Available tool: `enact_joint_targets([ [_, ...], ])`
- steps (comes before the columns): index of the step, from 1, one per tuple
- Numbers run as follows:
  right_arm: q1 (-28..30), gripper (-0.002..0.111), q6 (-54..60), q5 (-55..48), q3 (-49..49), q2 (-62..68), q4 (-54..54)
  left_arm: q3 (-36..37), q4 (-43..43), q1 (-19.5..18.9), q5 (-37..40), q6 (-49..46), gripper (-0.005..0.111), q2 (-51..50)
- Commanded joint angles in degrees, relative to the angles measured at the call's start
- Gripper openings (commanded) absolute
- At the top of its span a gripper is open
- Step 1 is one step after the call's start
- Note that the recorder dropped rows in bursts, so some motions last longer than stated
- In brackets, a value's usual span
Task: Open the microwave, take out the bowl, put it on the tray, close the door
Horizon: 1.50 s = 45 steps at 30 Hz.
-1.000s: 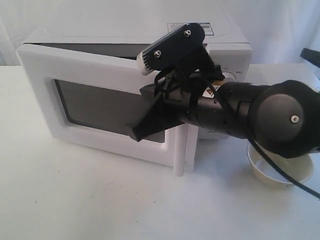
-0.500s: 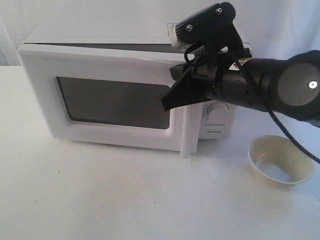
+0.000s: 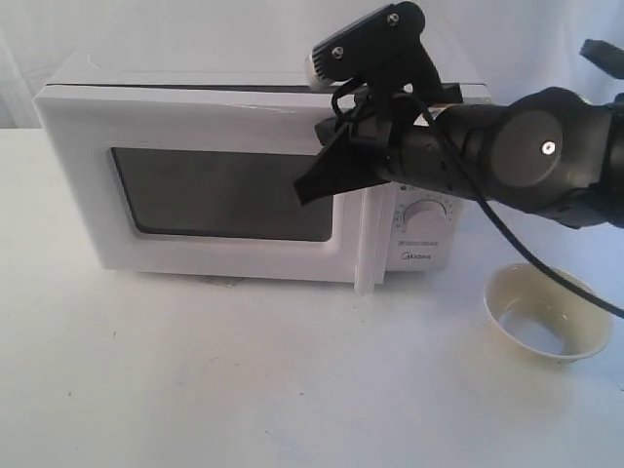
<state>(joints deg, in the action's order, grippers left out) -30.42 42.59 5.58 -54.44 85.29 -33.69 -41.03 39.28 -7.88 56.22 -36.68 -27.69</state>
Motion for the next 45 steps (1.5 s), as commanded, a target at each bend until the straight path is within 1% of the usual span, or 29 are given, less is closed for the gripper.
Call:
enact_joint_targets([
  [1, 1.6, 0.0, 0.8, 0.6, -2.0, 2.0, 0.0, 0.5, 0.1, 0.1, 0.4, 0.7, 0.0, 0.4],
  [10, 3.8, 0.0, 0.8, 1.8, -3.2, 4.1, 0.0, 0.5, -0.4, 0.1, -1.4, 0.7, 0.0, 0.4],
  [14, 4.8, 0.0, 0.9, 2.1, -5.2, 3.9, 0.0, 0.5, -0.5, 0.1, -1.4, 0.7, 0.0, 0.4],
  [19, 5.8, 0.0, 0.9, 0.1, -6.2, 4.0, 0.0, 0.5, -0.6, 0.1, -1.6, 0.7, 0.0, 0.4],
  [23, 5.7, 0.0, 0.9, -5.6, -6.2, 2.4, 0.1, 0.5, -0.6, 0.1, -1.9, 0.7, 0.0, 0.4],
  [27, 4.6, 0.0, 0.5, -12.2, -5.4, -2.1, -0.2, 0.5, -0.6, 0.1, -3.4, 0.7, 0.0, 0.4],
  [30, 4.2, 0.0, -2.8, -13.6, -1.9, -7.6, -0.8, 0.5, -0.7, 0.1, -4.6, 0.7, 0.0, 0.4],
  [32, 4.2, 0.0, -3.0, -15.1, 0.6, -11.4, -0.8, 0.5, -0.7, 0.1, -4.7, 0.7, 0.0, 0.4],
  [37, 4.2, 0.0, -3.0, -16.0, 7.3, -21.8, -0.8, 0.5, -0.7, 0.1, -5.3, 0.7, 0.0, 0.4],
  [45, 4.2, 0.0, -3.0, -16.3, 7.9, -32.0, -0.8, 0.5, -0.7, 0.1, -5.3, 0.7, 0.0, 0.4],
])
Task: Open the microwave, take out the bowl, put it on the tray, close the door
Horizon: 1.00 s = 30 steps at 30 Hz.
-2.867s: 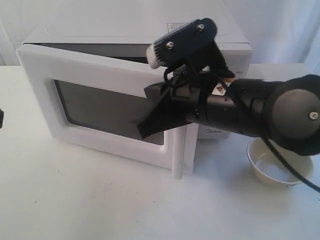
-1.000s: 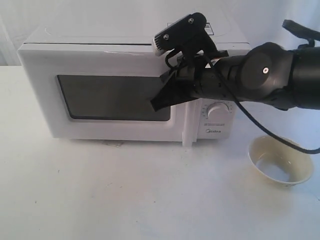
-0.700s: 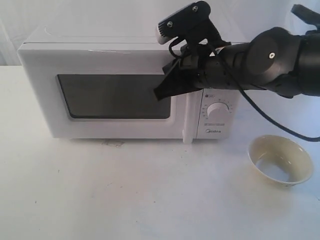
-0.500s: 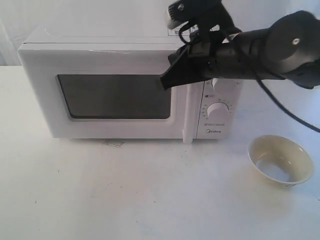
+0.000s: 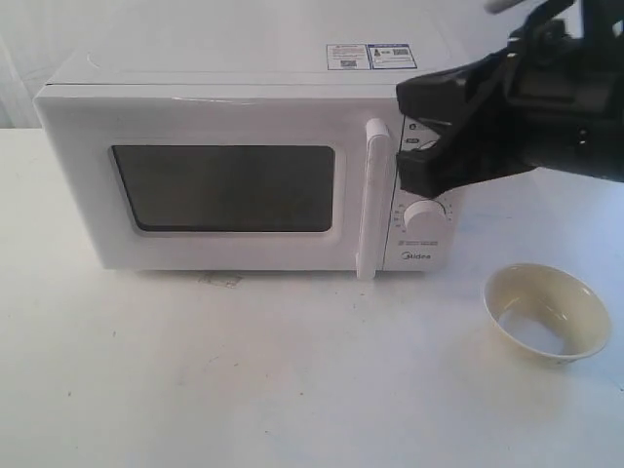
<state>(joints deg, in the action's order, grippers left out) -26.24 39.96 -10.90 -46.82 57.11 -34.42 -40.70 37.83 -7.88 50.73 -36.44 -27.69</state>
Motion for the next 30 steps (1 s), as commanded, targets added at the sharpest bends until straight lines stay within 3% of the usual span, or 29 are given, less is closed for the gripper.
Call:
enact_joint_targets([
  [1, 0.0, 0.0, -0.4, 0.2, 0.2, -4.5, -0.1, 0.2, 0.7, 0.1, 0.1, 0.5, 0.0, 0.4],
  [24, 0.0, 0.0, -0.2, 0.3, 0.2, -8.2, 0.6, 0.2, 0.7, 0.1, 0.0, 0.5, 0.0, 0.4],
  [30, 2.6, 0.0, -0.1, -0.7, 0.6, -10.4, 1.2, 0.2, 0.7, 0.1, -0.1, 0.5, 0.0, 0.4],
])
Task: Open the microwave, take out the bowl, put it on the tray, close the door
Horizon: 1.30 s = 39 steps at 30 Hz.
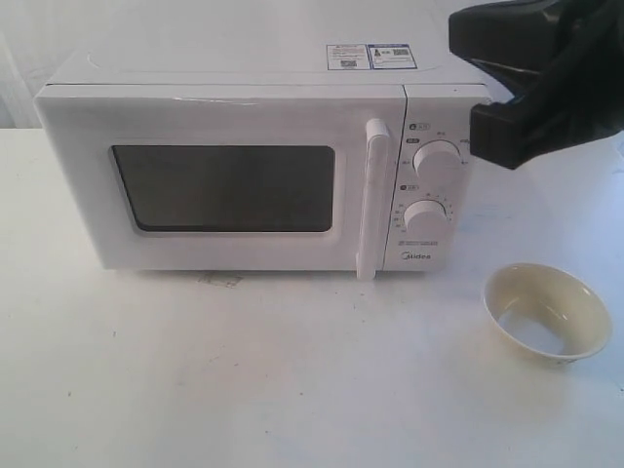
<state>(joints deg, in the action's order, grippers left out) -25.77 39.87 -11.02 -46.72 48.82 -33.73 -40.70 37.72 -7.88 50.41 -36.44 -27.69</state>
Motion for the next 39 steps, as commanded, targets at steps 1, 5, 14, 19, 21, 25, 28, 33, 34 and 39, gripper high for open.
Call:
enact_joint_targets([
  [1, 3.1, 0.0, 0.0, -0.6, 1.2, -2.8, 0.5, 0.2, 0.8, 0.1, 0.2, 0.5, 0.0, 0.4],
  [5, 8.1, 0.0, 0.0, -0.4, 6.3, -6.8, 0.5, 0.2, 0.8, 0.1, 0.2, 0.5, 0.0, 0.4],
  [14, 19.1, 0.0, 0.0, 3.5, 22.0, -20.9, 0.5, 0.2, 0.8, 0.1, 0.2, 0.5, 0.0, 0.4],
  [19, 23.4, 0.0, 0.0, 4.1, 30.8, -38.5, 0.5, 0.2, 0.8, 0.1, 0.2, 0.5, 0.0, 0.4],
  [21, 23.4, 0.0, 0.0, 3.4, 32.1, -42.4, 0.5, 0.2, 0.8, 0.1, 0.2, 0.5, 0.0, 0.4],
  [25, 23.4, 0.0, -2.4, 3.3, 34.4, -43.8, 0.3, 0.2, 0.8, 0.1, 0.2, 0.5, 0.0, 0.4],
  [28, 23.4, 0.0, -3.1, 3.8, 37.8, -46.8, 0.3, 0.2, 0.8, 0.1, 0.2, 0.5, 0.0, 0.4],
  [33, 23.4, 0.0, -20.1, 3.8, 40.2, -48.8, 14.3, 0.2, 0.8, 0.1, 0.2, 0.5, 0.0, 0.4],
  [34, 23.4, 0.0, -24.3, 3.6, 40.2, -48.8, 18.2, 0.2, 0.8, 0.1, 0.2, 0.5, 0.0, 0.4],
  [39, 23.4, 0.0, -35.4, 2.9, 40.2, -48.8, 29.2, 0.2, 0.8, 0.1, 0.2, 0.5, 0.0, 0.4],
])
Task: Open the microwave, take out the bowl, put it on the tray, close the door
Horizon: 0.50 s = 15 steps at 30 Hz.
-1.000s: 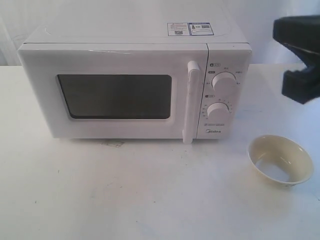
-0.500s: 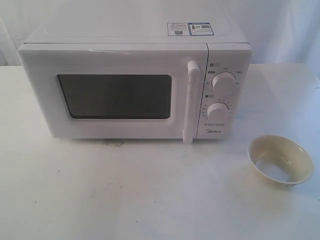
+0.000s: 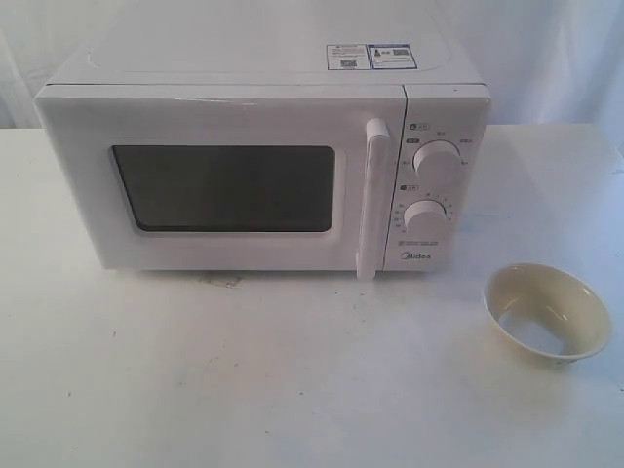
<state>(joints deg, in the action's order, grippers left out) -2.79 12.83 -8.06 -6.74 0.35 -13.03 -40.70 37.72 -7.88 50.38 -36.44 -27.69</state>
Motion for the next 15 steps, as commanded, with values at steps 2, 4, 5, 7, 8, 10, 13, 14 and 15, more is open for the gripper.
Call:
enact_joint_targets([
  [2, 0.4, 0.0, -11.4, -1.3, 0.2, -0.3, 11.3, 0.2, 0.8, 0.1, 0.2, 0.5, 0.0, 0.4],
  [4, 0.4, 0.0, -12.8, -1.3, 0.6, -0.3, 13.0, 0.2, 0.8, 0.1, 0.2, 0.5, 0.0, 0.4],
  [5, 0.4, 0.0, -12.8, -1.0, 0.9, -0.3, 13.0, 0.2, 0.8, 0.1, 0.2, 0.5, 0.0, 0.4],
  [7, 0.4, 0.0, -12.8, -1.0, 1.9, -0.3, 13.0, 0.2, 0.8, 0.1, 0.2, 0.5, 0.0, 0.4],
  [8, 0.4, 0.0, -12.8, -1.0, 2.4, -0.3, 13.0, 0.2, 0.8, 0.1, 0.2, 0.5, 0.0, 0.4],
  [10, 0.4, 0.0, -12.8, -1.0, 3.6, -0.3, 13.0, 0.2, 0.8, 0.1, 0.2, 0.5, 0.0, 0.4],
  [13, 0.4, 0.0, -12.8, -1.3, 5.4, -0.3, 13.0, 0.2, 0.8, 0.1, 0.2, 0.5, 0.0, 0.4],
  [14, 0.4, 0.0, -12.8, -1.1, 6.0, -0.3, 13.0, 0.2, 0.8, 0.1, 0.2, 0.5, 0.0, 0.4],
  [15, 0.4, 0.0, -12.8, -1.0, 6.5, -0.3, 13.0, 0.2, 0.8, 0.1, 0.2, 0.5, 0.0, 0.4],
])
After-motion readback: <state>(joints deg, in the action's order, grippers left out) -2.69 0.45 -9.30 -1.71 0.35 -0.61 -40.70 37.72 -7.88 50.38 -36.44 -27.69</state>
